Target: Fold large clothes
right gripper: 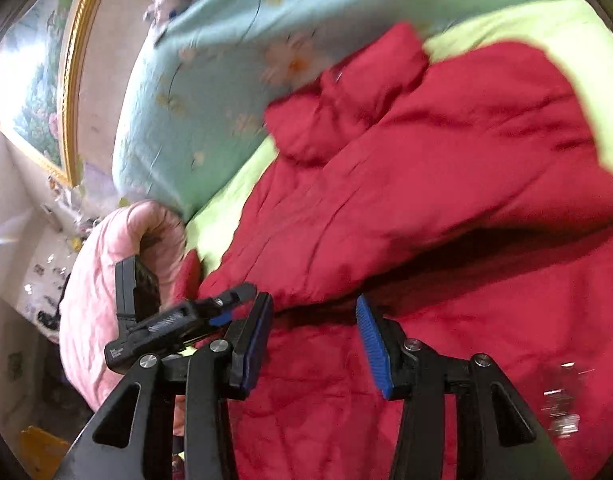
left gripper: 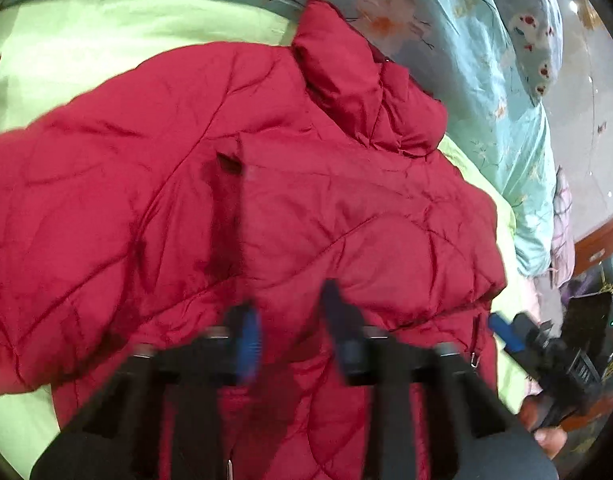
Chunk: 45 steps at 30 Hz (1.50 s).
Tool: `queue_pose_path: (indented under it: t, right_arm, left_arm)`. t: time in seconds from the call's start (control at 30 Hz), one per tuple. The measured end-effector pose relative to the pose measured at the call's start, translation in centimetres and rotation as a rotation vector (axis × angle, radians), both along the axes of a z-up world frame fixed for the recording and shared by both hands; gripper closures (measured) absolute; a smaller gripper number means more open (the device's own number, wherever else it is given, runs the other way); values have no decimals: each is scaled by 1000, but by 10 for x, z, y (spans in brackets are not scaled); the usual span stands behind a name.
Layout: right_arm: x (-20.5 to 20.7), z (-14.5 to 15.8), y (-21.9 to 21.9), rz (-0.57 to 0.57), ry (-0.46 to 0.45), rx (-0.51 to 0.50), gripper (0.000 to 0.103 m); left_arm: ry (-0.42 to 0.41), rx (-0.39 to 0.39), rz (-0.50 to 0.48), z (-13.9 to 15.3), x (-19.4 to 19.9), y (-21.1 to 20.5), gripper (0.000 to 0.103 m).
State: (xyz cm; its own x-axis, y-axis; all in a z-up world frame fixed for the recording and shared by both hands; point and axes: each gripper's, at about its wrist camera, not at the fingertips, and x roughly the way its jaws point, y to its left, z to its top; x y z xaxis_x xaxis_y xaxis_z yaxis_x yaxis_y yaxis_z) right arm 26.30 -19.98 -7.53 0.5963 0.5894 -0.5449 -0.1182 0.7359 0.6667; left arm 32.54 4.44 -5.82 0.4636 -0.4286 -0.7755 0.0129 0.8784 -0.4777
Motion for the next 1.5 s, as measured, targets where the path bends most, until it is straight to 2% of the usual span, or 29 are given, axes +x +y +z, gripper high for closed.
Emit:
queue_pose_path:
  t: [0.03, 0.13, 0.2, 0.23, 0.33, 0.4, 0.47, 0.57, 0.67, 0.77, 0.87, 1.07, 1.13, 1.3, 1.37, 1.43, 1.5]
  right_arm:
    - [-1, 4, -8, -21, -10, -17, 57]
    - [-1, 15, -30, -75, -45, -90, 57]
    - [3, 25, -42, -119, -79, -188, 57]
    - [6, 28, -44, -133, -93, -233, 57]
    - [27, 29, -40, -128, -114, -365, 57]
    - [46, 19, -36, -90, -113, -449, 59]
    - [62, 6, -33, -93, -77, -531, 61]
    - [84, -19, -42, -117, -5, -626, 62]
    - [92, -38, -46, -118, 19, -638, 62]
    - [95, -42, -41, -121, 8, -683, 60]
    - [96, -41, -37, -124, 13, -687, 60]
    - [65, -11, -37, -145, 2, -608, 58]
    - [51, -4, -35, -132, -14, -578, 58]
    - [20, 1, -26, -97, -25, -524, 57]
    - [15, 0, -23, -89, -21, -508, 57]
    - [8, -1, -20, -76, -16, -488, 57]
    - [-1, 0, -16, -59, -20, -471, 57]
  left_arm:
    - [-22, 22, -4, 6, -2, 0, 91]
    - [-128, 160, 4, 31, -13, 6, 92]
    - [-159, 222, 11, 37, -14, 14, 92]
    - [-144, 244, 5, 32, -12, 17, 92]
    - [-80, 267, -11, 8, -1, 19, 92]
    - [-61, 267, -7, -2, 1, 21, 92]
    - [-51, 236, 0, -9, 3, 28, 91]
    - [-55, 248, -8, -13, 7, 28, 90]
    - [-69, 275, -9, -14, 11, 21, 88]
    - [-83, 300, 0, -19, 14, 17, 85]
    - [-97, 316, 5, -18, 11, 17, 84]
    - [-128, 301, 20, -5, -6, 22, 76]
    - [-136, 320, 39, 1, -15, 25, 65]
    - [-157, 310, 63, 10, -41, 33, 65]
    - [-166, 304, 88, 15, -51, 39, 63]
    - [-181, 299, 133, 22, -64, 50, 56]
    - [-192, 300, 169, 26, -72, 60, 55]
